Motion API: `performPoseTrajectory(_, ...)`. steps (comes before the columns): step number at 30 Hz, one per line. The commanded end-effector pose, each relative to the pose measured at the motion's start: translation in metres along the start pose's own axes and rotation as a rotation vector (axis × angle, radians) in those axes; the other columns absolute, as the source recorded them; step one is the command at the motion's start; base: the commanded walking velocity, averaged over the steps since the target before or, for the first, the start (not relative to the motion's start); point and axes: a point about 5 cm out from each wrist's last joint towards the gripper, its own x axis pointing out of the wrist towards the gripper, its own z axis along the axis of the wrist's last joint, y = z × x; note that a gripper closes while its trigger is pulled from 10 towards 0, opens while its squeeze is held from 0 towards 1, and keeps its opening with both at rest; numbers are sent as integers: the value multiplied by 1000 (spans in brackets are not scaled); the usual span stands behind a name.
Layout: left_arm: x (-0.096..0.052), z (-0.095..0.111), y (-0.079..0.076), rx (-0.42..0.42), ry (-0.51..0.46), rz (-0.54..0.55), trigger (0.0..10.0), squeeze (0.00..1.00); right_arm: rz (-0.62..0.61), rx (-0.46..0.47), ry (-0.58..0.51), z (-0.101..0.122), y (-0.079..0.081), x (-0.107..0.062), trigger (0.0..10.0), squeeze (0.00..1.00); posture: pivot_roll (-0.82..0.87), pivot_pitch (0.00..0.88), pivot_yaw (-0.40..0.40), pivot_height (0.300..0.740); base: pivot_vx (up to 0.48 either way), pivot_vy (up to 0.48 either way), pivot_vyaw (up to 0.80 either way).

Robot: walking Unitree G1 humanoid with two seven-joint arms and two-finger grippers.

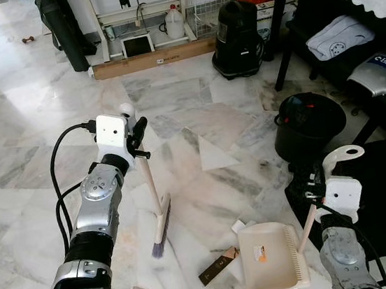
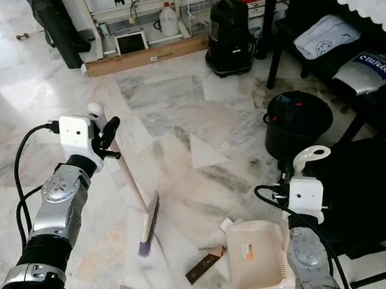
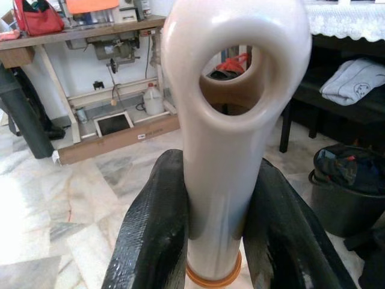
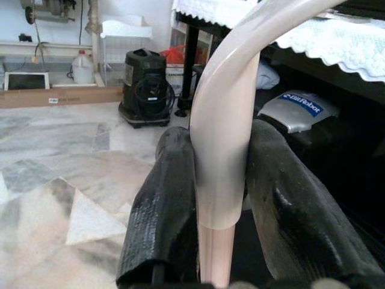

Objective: Sweep floor

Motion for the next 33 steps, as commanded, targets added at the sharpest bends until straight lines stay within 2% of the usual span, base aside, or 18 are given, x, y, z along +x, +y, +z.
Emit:
performPoseTrajectory(1, 2, 9, 3, 39, -45, -8, 10000, 0, 7, -30, 38, -9, -1, -6, 10000, 0, 114, 143, 18, 740, 0, 0, 0)
performPoseTrajectory(13, 0, 5, 0, 42, -14, -47, 10000, 0, 34, -73, 70, -16, 2, -13, 10000, 0, 121, 148, 23, 740, 0, 0, 0)
performPoseTrajectory(15, -2, -4, -7, 42, 47, -108, 10000, 0, 37, -78, 74, -17, 3, -14, 10000, 0, 121, 147, 24, 740, 0, 0, 0)
performPoseTrajectory(19, -6, -16, -18, 39, 102, -176, 10000, 0, 37, -81, 74, -17, 4, -14, 10000, 0, 118, 148, 25, 740, 0, 0, 0)
performPoseTrajectory(24, -6, -19, -21, 37, 121, -191, 10000, 0, 37, -81, 74, -17, 4, -14, 10000, 0, 117, 148, 24, 740, 0, 0, 0)
performPoseTrajectory(26, -9, -25, -26, 44, 167, -237, 10000, 0, 35, -83, 74, -18, 4, -14, 10000, 0, 117, 147, 24, 740, 0, 0, 0)
performPoseTrajectory(33, -12, -34, -35, -29, 258, -307, 10000, 0, 33, -84, 74, -17, 4, -13, 10000, 0, 116, 150, 23, 740, 0, 0, 0)
